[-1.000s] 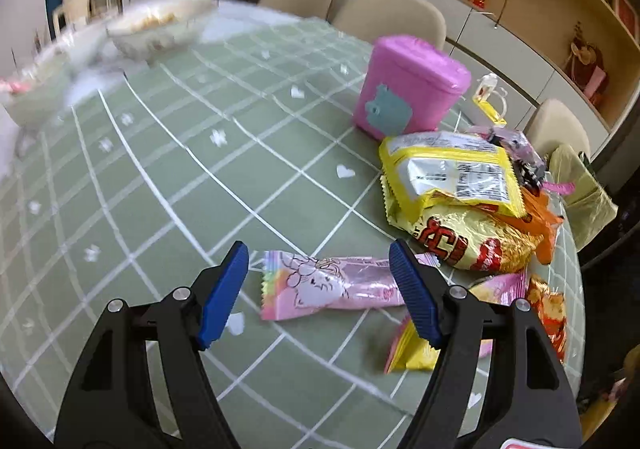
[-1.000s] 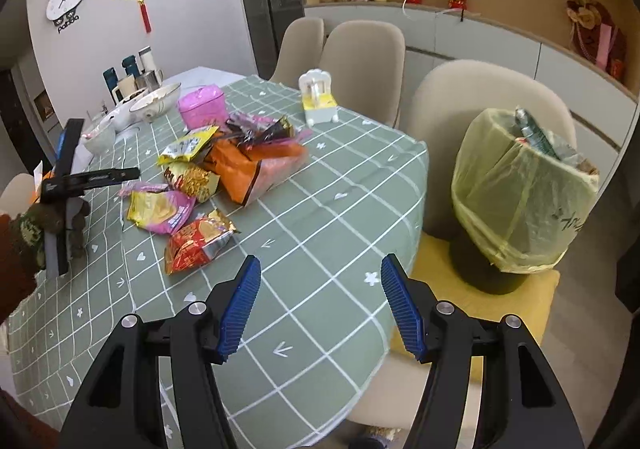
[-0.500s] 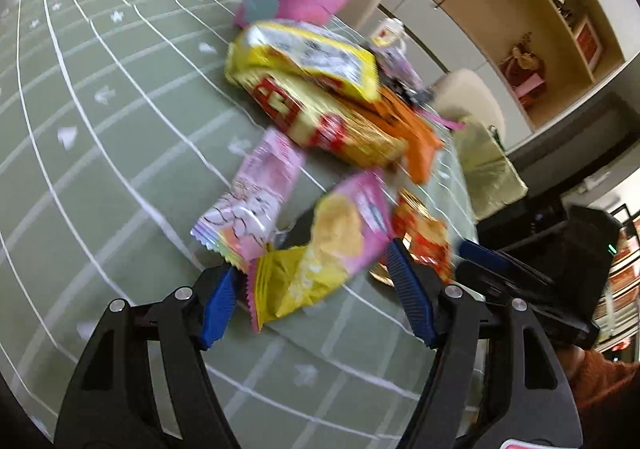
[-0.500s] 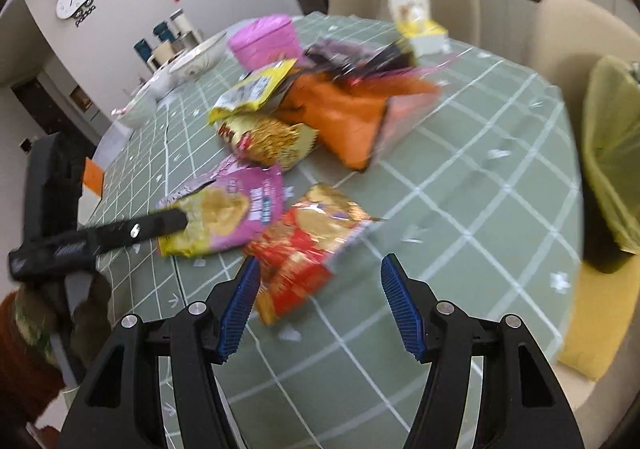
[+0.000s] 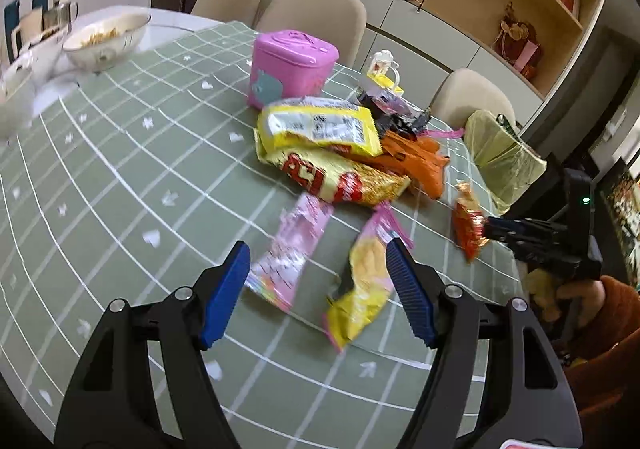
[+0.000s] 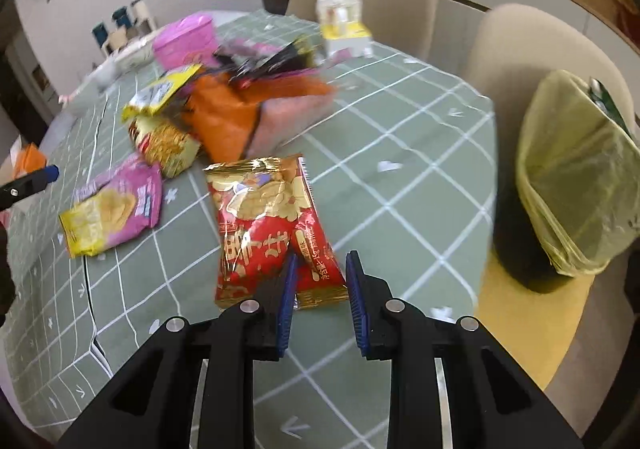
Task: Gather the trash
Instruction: 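Grasp the pink candy wrapper with the left gripper while the right grasps the red snack bag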
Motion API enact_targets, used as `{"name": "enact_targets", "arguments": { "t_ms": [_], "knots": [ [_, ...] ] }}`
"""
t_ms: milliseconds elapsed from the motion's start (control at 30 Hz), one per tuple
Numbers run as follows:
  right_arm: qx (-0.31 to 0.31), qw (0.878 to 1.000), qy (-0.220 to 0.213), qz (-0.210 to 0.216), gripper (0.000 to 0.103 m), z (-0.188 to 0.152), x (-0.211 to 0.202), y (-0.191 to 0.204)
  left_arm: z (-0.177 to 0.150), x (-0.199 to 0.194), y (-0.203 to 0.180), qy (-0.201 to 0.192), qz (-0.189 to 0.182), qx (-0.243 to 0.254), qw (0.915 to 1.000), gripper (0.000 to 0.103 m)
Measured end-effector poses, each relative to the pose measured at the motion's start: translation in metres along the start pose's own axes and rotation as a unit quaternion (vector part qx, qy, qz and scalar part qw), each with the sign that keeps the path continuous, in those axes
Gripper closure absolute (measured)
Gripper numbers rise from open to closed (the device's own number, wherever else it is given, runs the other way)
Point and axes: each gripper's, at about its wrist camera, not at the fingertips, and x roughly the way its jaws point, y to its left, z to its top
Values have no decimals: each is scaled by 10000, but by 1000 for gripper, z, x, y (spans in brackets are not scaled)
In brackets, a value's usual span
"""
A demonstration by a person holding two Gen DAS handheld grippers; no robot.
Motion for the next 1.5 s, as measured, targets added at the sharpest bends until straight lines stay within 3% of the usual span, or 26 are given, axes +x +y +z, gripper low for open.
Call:
{"name": "enact_targets", "arguments": {
  "t_ms": [100,167,233,333,367,400,600,700,800,1167,1267,1433,1500],
  "knots": [
    [123,9995,-158,244,76,-2,-8,-8,5,21,1,165,171,192,9995,37],
    [64,9991,-253,331,68,-2,-13,-5,6,43,2,380,353,298,9982,37],
    [8,9983,-368,448,66,-5,-19,0,7,62,0,588,465,378,9965,42],
    [9,9955,-525,783,53,-5,-28,5,8,79,-4,667,674,558,9939,57],
    [-1,9948,-563,843,49,-6,-31,7,10,82,-5,744,649,522,9937,69],
    [-27,9948,-559,848,47,-6,-32,8,11,82,-6,744,611,443,9944,78],
    [-304,9962,-218,786,45,-8,-28,15,-1,74,-21,771,284,41,9966,85],
    [-287,9985,-413,195,45,-7,-37,12,-10,71,-29,800,113,-217,9965,89],
    [-237,9988,-387,-181,45,-4,-38,6,-15,67,-40,771,78,-372,9963,90],
    [-509,9975,381,-308,45,-45,-22,4,-15,54,-54,492,46,-555,9972,90],
    [-486,9980,382,-128,45,-53,-31,3,-13,48,-51,430,94,-607,9972,90],
    [-94,9993,-199,291,45,-56,-67,1,-17,33,-47,285,171,-714,9969,90],
    [76,9982,-240,539,45,-48,-68,2,-19,26,-46,193,203,-796,9964,90]
  ]
}}
